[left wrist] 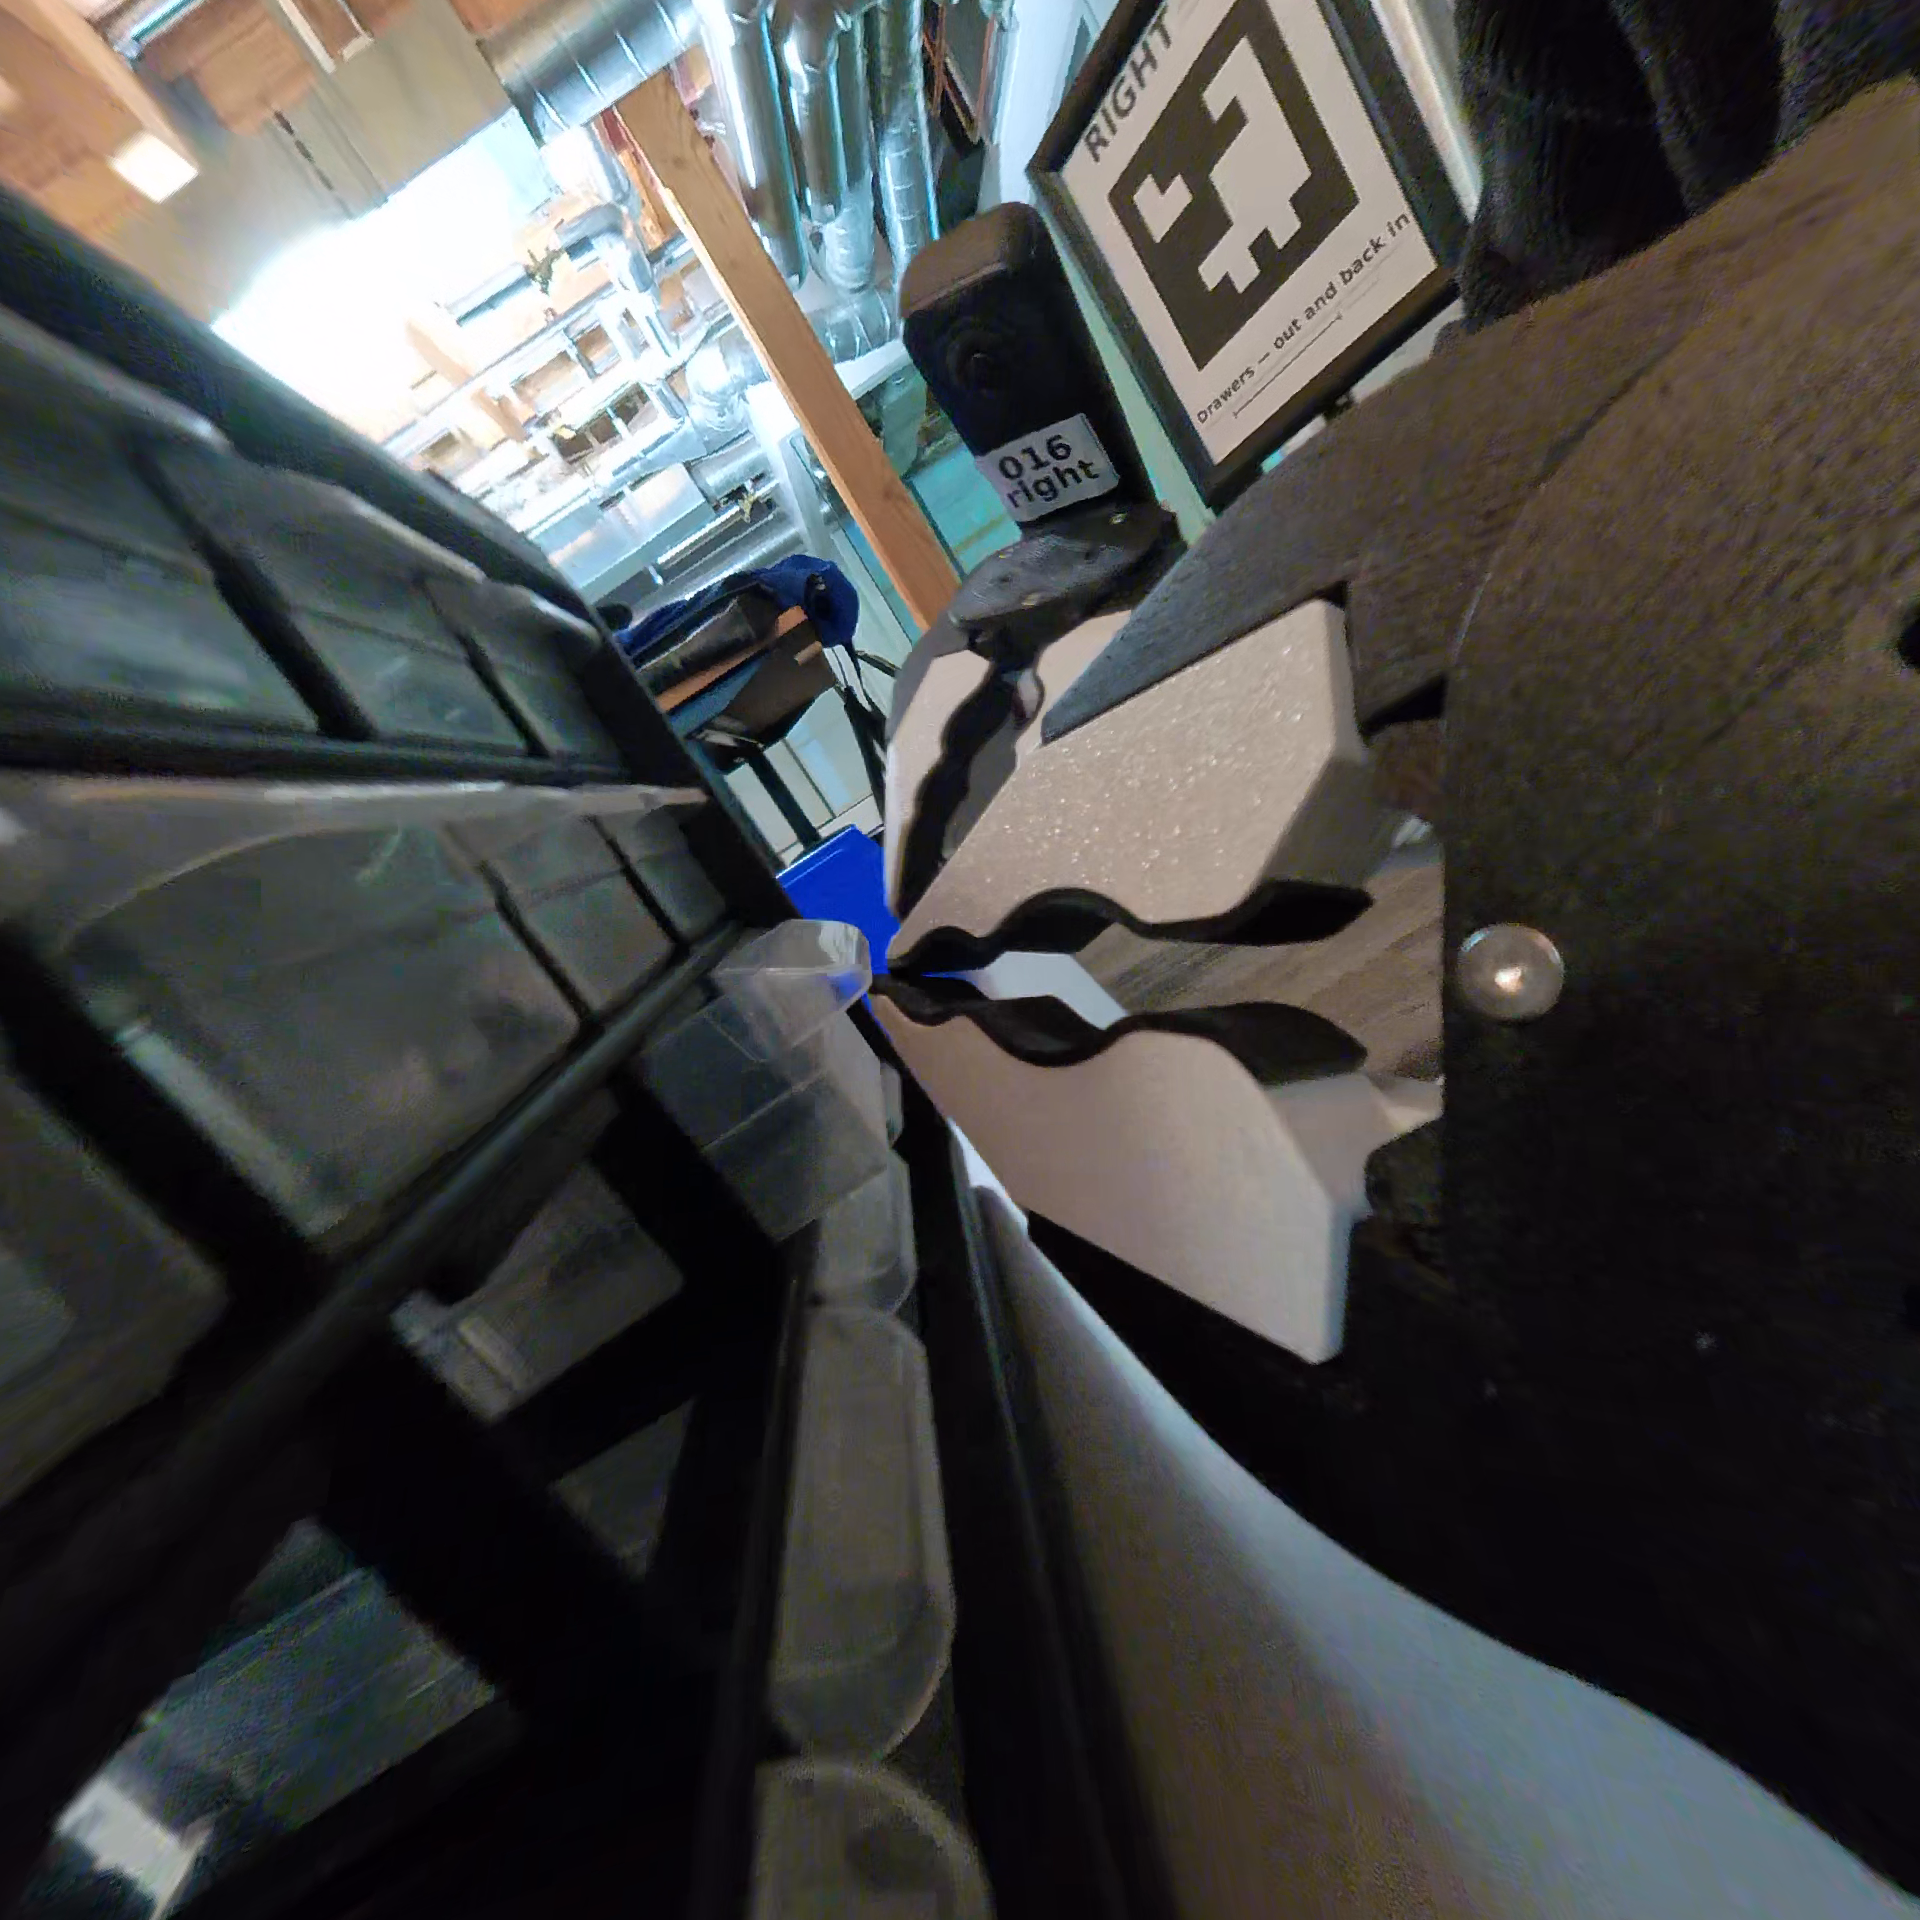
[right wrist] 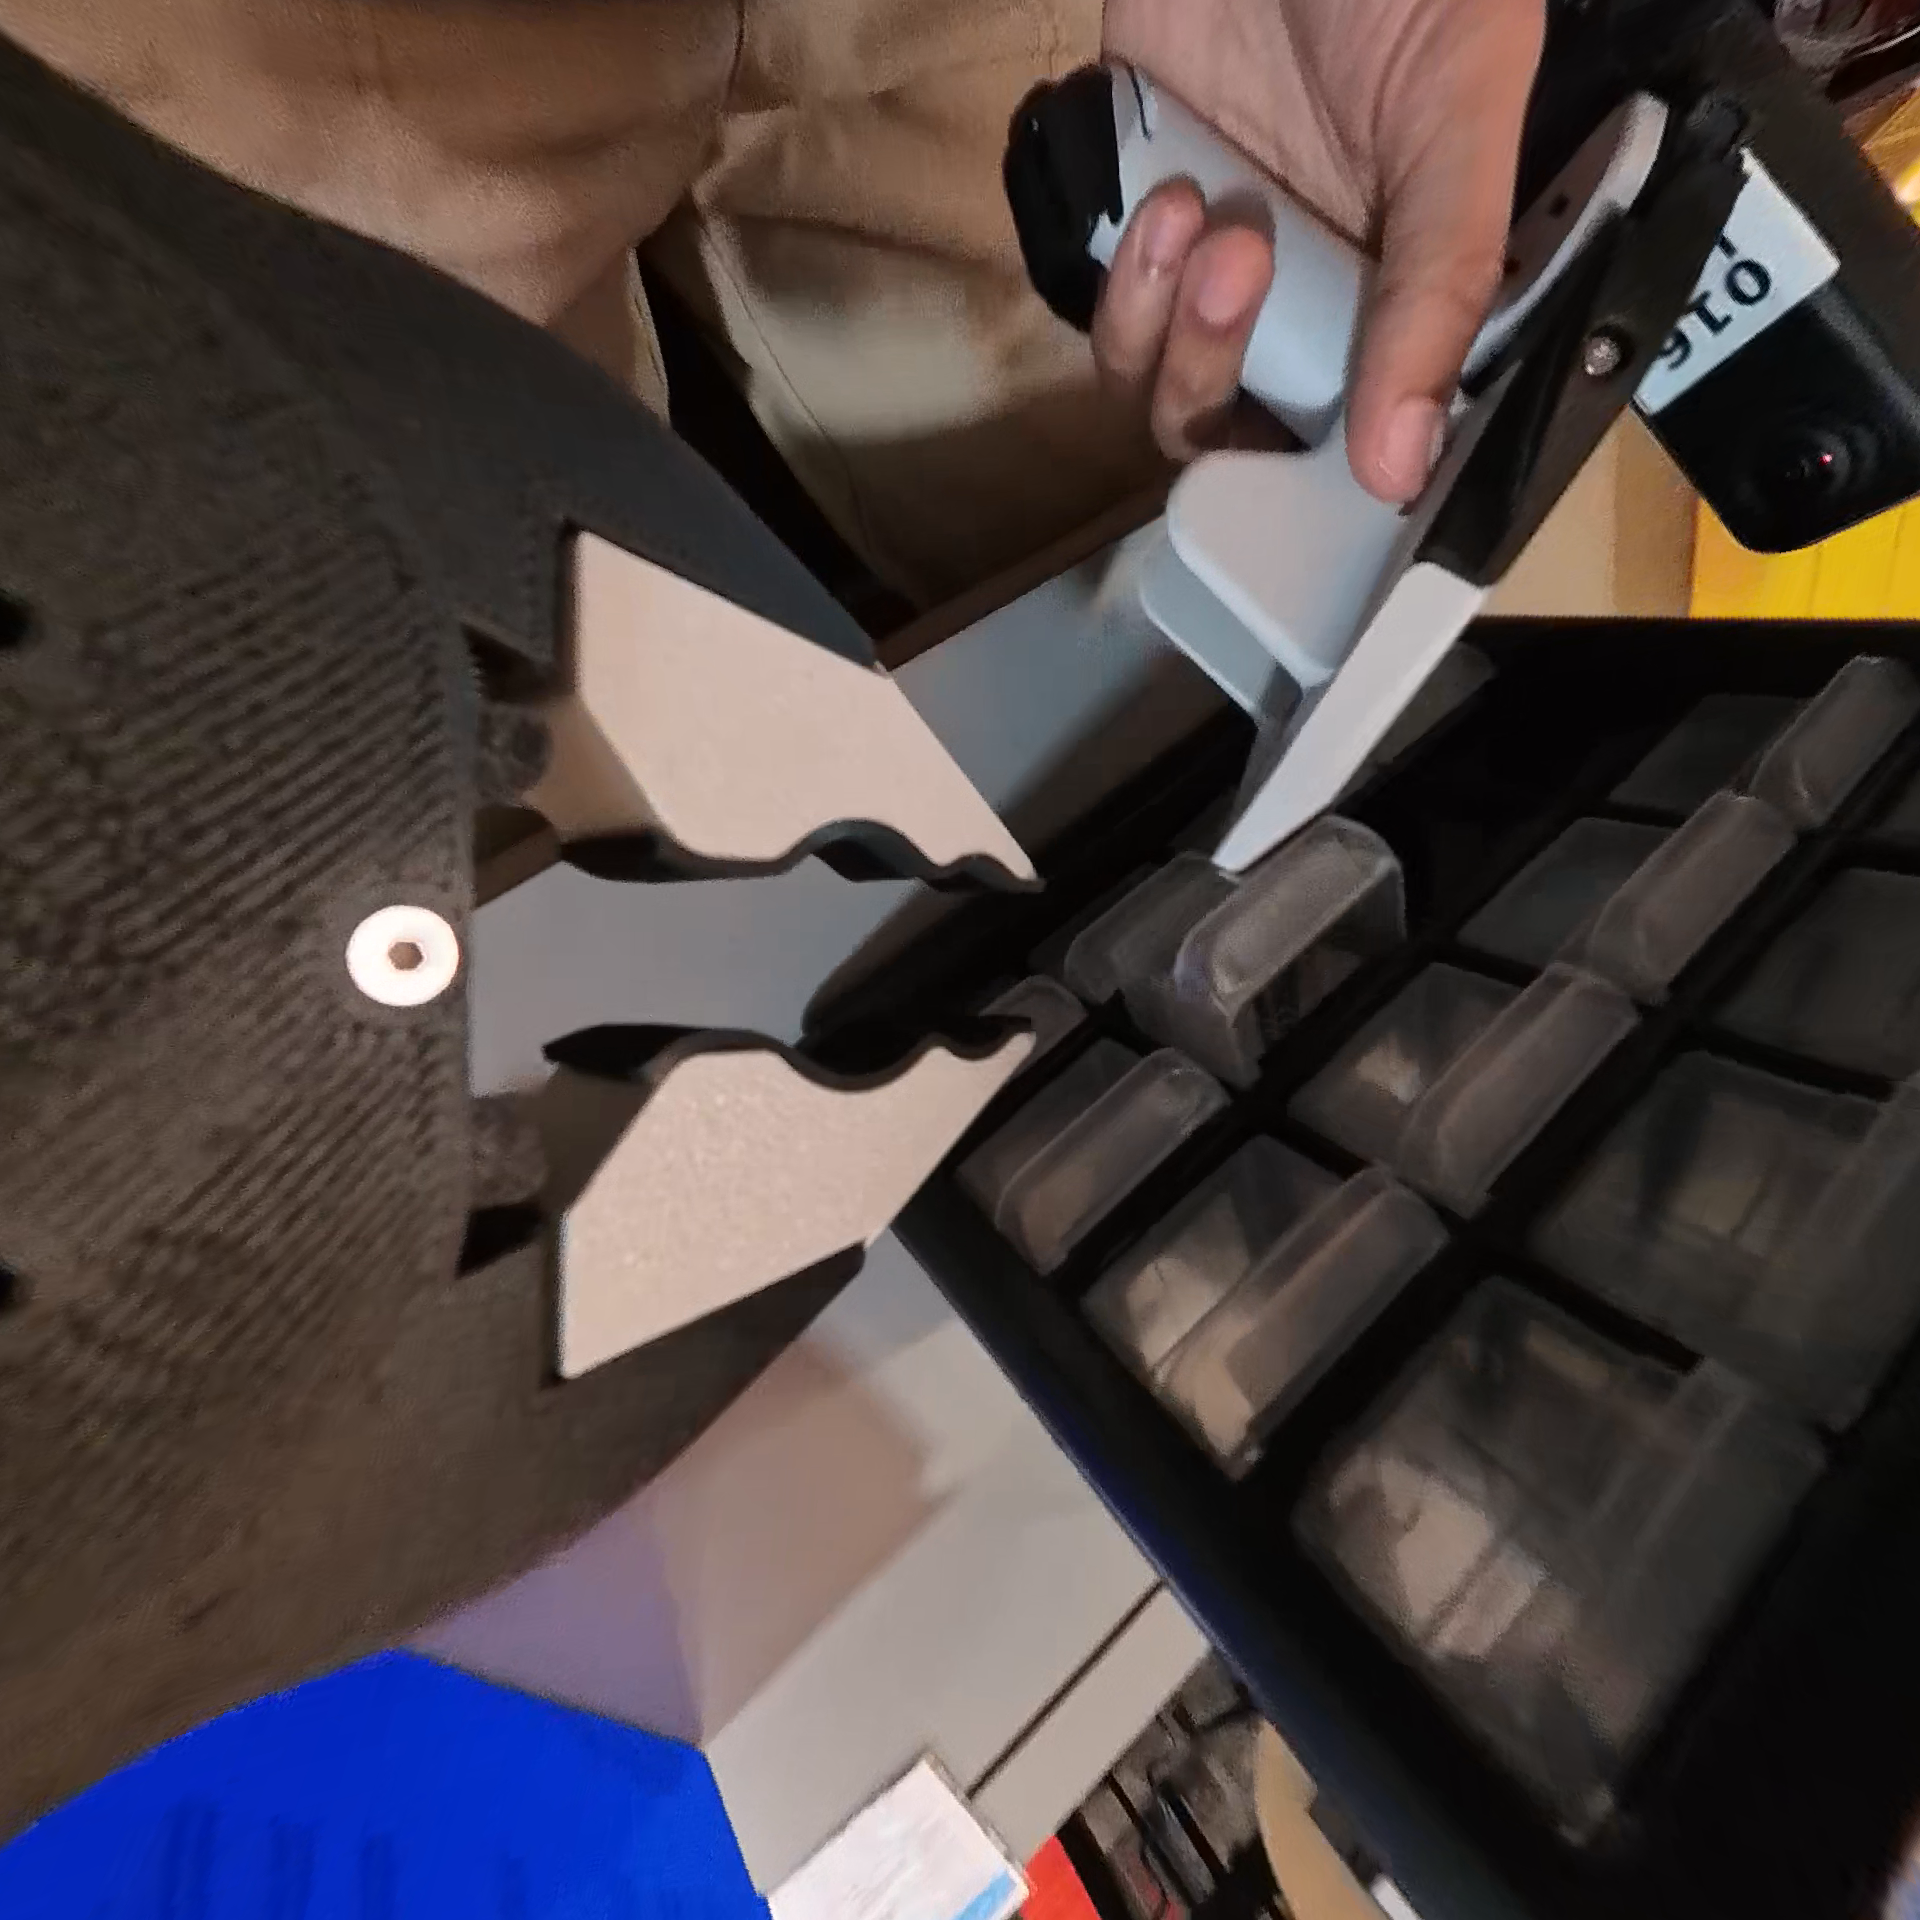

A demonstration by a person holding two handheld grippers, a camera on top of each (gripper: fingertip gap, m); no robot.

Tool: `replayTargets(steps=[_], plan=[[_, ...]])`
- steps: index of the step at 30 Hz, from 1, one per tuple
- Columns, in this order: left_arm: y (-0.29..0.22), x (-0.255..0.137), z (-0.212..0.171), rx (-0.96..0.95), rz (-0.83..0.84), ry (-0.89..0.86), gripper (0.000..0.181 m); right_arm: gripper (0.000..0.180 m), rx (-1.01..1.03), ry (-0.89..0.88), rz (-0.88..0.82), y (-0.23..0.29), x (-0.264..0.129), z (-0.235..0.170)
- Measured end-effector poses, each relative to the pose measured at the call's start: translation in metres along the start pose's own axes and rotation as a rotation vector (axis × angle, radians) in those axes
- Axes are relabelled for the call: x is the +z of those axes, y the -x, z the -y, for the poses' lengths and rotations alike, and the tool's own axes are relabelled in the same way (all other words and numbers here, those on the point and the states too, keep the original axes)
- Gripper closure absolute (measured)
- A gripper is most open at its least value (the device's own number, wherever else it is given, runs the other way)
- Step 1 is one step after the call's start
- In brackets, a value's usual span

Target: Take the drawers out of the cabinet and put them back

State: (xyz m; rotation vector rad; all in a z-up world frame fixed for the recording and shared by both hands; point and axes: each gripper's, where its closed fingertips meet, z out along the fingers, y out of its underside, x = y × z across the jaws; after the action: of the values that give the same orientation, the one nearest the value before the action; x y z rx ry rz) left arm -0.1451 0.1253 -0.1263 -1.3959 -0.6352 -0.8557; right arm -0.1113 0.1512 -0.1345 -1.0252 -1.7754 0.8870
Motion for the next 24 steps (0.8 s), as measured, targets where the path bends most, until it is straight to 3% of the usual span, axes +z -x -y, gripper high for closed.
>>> replayTargets(steps=[1,8,14,18,22,24], plan=[[-0.003,-0.002,-0.003,-0.001,-0.003,0.002,0.181,0.157,-0.019,-0.007,-0.009,0.0,-0.001,0.003],[-0.008,-0.005,-0.024,0.013,0.015,0.069,0.181,0.142,-0.206,-0.02,-0.049,0.009,0.005,0.021],[-0.002,-0.01,-0.042,-0.057,0.031,0.122,0.181,0.135,-0.48,0.108,-0.075,0.011,0.025,0.018],[-0.004,-0.025,-0.029,-0.04,0.026,0.103,0.179,0.133,-0.628,0.126,-0.11,0.012,0.038,0.03],[-0.01,-0.04,-0.003,0.143,0.038,0.072,0.176,0.134,-0.751,0.162,-0.145,0.011,0.052,0.036],[-0.015,-0.044,0.009,0.226,0.041,0.052,0.175,0.15,-0.766,0.204,-0.123,0.011,0.058,0.031]])
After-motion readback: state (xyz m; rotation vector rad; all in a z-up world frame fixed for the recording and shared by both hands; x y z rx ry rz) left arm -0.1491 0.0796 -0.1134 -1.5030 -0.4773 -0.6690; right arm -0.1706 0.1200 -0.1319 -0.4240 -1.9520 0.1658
